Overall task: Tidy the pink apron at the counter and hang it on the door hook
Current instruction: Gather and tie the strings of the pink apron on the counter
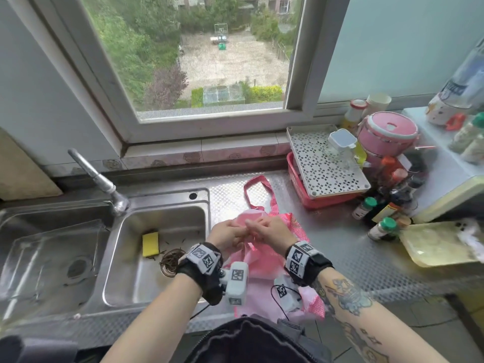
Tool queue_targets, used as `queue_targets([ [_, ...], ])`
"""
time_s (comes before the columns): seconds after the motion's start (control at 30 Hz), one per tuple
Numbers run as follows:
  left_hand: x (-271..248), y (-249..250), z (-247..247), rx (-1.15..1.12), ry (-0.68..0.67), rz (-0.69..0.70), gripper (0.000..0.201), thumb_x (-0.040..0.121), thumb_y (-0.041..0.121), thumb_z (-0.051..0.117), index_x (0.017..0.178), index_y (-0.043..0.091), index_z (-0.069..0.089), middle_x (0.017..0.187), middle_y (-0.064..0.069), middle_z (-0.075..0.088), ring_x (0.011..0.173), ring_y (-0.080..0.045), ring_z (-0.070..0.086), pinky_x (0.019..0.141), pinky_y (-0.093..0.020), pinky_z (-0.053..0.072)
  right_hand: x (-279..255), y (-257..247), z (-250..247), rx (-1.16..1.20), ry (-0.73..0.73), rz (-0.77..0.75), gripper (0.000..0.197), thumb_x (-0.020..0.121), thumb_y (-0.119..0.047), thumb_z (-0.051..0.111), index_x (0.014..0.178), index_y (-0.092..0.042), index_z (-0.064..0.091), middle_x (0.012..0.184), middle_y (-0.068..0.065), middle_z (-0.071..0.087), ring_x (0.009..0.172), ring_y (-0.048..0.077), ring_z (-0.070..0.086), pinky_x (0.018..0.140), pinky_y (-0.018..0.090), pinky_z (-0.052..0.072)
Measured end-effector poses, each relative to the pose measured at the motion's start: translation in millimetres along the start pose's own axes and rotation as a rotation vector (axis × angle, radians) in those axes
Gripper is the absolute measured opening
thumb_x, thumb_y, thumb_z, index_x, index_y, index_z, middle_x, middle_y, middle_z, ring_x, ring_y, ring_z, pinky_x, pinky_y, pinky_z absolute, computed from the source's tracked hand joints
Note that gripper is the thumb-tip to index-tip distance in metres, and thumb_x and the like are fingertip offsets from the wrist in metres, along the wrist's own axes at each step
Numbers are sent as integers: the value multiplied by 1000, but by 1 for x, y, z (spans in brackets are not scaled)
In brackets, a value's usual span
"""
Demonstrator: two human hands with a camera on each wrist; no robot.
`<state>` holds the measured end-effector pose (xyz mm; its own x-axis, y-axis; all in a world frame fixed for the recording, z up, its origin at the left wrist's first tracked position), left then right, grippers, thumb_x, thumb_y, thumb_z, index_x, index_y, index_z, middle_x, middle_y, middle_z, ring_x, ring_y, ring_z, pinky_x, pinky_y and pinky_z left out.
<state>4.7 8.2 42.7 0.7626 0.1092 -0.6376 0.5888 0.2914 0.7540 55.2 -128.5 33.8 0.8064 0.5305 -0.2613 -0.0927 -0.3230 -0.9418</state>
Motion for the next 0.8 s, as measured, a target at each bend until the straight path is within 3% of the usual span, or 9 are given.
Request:
queue_targets([
  [0.1, 3, 0, -5, 8, 35, -3, 20, 75, 6, 75, 80, 3, 56, 67, -14, 65, 52, -17, 60, 42, -20, 46, -3, -4, -3, 4, -60, -51, 63, 78, -50, 68, 77, 13, 67, 82, 31, 61, 67, 25, 52, 59, 33, 43],
  [0.23, 4, -2, -6, 114, 34, -24, 26, 74, 15, 78, 81, -1, 60, 60, -8, 65, 47, -15, 62, 43, -21, 48, 0, 5, -12, 53, -125, 33, 28, 88, -9, 65, 82, 19, 65, 94, 5, 61, 82, 19, 58, 71, 23, 51],
  [0.3, 6, -4, -11, 156, 89, -26, 33, 75, 11, 77, 94, -12, 62, 63, -12, 68, 45, -15, 64, 40, -20, 48, 2, 19, -20, 38, -107, 103, 21, 87, -1, 64, 68, 8, 65, 106, 5, 61, 85, 13, 58, 73, 19, 51],
  [0.4, 8, -11, -28, 153, 226, -29, 29, 76, 4, 75, 96, -14, 63, 72, -20, 71, 48, -16, 68, 39, -19, 49, 1, 43, -38, 1, 20, 200, 38, 81, 7, 64, 48, -13, 64, 119, 9, 63, 83, 10, 60, 63, 14, 48],
  [0.47, 8, -14, -30, 230, 239, -27, 16, 75, 4, 77, 77, -4, 62, 72, -20, 69, 48, -16, 67, 41, -21, 50, 2, 56, -45, -97, -22, 230, 38, 80, 4, 64, 47, -14, 70, 121, 7, 64, 82, 11, 61, 65, 17, 48],
  [0.53, 9, -15, -26, 326, 214, -12, 23, 74, 8, 78, 64, 6, 58, 72, -18, 67, 56, -19, 66, 50, -25, 55, 2, 64, -46, -175, -89, 274, 21, 82, -9, 67, 67, 2, 74, 113, 7, 69, 74, 16, 59, 67, 25, 49],
  [0.57, 10, -15, -24, 379, 204, -5, 23, 74, 12, 79, 65, 8, 58, 75, -16, 67, 62, -20, 66, 56, -28, 57, 4, 66, -45, -193, -105, 281, 28, 83, -21, 69, 74, 5, 74, 101, 8, 73, 69, 18, 56, 66, 29, 48],
  [0.67, 16, -12, -27, 596, 243, 46, 23, 76, 26, 76, 83, 14, 57, 88, -4, 64, 75, -12, 60, 65, -25, 49, 13, 66, -48, -309, -40, 289, 36, 87, -41, 65, 64, -14, 61, 64, -1, 60, 55, 12, 48, 53, 17, 38],
  [0.8, 27, -6, -35, 728, 309, 62, 4, 85, 18, 62, 87, 18, 64, 106, -8, 69, 92, -20, 63, 88, -33, 50, 37, 65, -58, -407, 134, 318, 19, 90, -29, 60, 88, -11, 65, 84, 5, 66, 74, 17, 59, 60, 23, 41],
])
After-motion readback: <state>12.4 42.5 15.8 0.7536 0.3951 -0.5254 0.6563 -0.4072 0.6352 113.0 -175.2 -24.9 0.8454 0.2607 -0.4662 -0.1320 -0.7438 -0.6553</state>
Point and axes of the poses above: each hand's wrist, its own x-axis towards the middle knuckle, its own z-axis out of the palm, y = z × x, the point moved 3 cm from there along x, towards the middle knuckle
